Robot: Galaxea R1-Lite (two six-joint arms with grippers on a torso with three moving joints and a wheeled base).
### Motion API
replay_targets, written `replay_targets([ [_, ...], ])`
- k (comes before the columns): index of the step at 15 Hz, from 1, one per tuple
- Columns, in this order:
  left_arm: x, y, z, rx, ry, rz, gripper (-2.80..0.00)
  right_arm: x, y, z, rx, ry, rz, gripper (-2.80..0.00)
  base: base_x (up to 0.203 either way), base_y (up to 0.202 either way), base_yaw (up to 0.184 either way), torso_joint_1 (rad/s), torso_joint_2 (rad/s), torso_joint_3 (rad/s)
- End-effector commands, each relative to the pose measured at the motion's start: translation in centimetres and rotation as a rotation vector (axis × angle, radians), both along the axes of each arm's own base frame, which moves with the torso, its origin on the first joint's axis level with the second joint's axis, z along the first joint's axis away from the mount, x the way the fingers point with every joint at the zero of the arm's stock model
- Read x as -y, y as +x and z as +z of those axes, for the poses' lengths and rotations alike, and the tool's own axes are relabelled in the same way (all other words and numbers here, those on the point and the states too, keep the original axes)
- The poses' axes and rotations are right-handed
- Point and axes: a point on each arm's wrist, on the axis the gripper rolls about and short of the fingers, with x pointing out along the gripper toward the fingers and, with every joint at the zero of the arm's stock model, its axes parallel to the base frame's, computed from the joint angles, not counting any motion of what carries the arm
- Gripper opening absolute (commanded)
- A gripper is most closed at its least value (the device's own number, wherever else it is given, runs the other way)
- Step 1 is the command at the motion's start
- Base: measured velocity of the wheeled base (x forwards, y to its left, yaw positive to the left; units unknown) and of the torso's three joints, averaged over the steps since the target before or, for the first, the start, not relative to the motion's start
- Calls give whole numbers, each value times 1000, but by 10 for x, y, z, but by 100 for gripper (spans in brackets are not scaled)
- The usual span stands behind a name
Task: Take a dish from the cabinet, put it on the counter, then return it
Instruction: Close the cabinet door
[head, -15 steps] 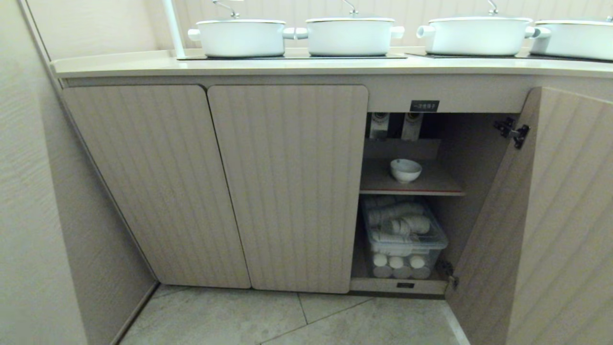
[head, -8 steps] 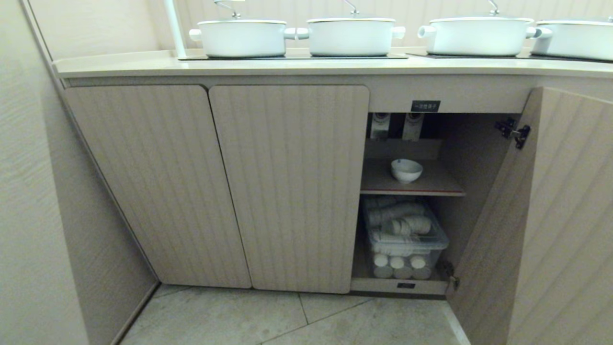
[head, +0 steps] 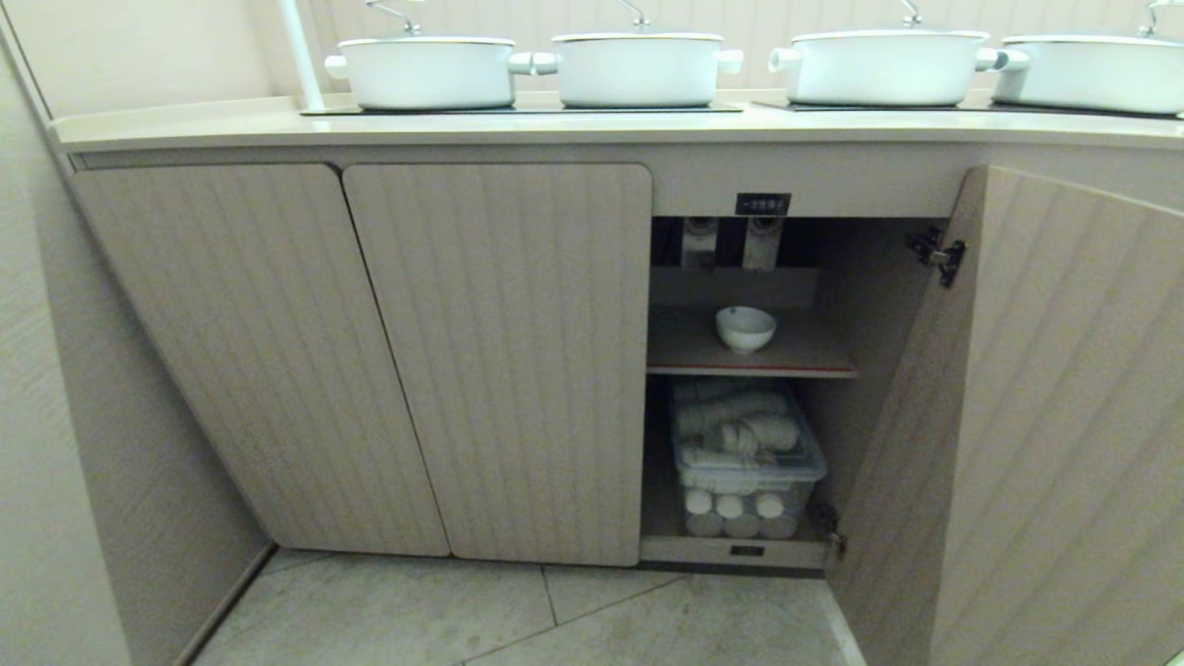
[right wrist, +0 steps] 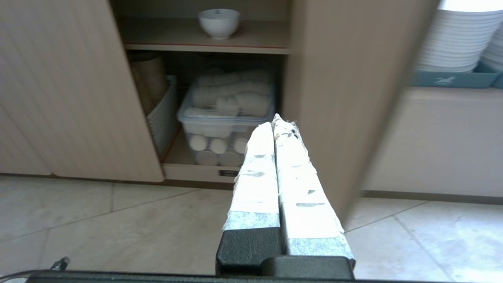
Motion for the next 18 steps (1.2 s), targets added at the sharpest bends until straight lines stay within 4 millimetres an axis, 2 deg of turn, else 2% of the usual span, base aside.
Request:
replay_targets([
  [1,0,0,0,2,0,0,-280,0,0,0,-1,0,0,-280,0,-196,3,-1,4,2],
  [9,0,0,0,1,0,0,-280,0,0,0,-1,0,0,-280,0,-185,2,4,3,2],
  [18,0,0,0,-1,0,0,-280,0,0,0,-1,0,0,-280,0,-8,0,0,0,0],
])
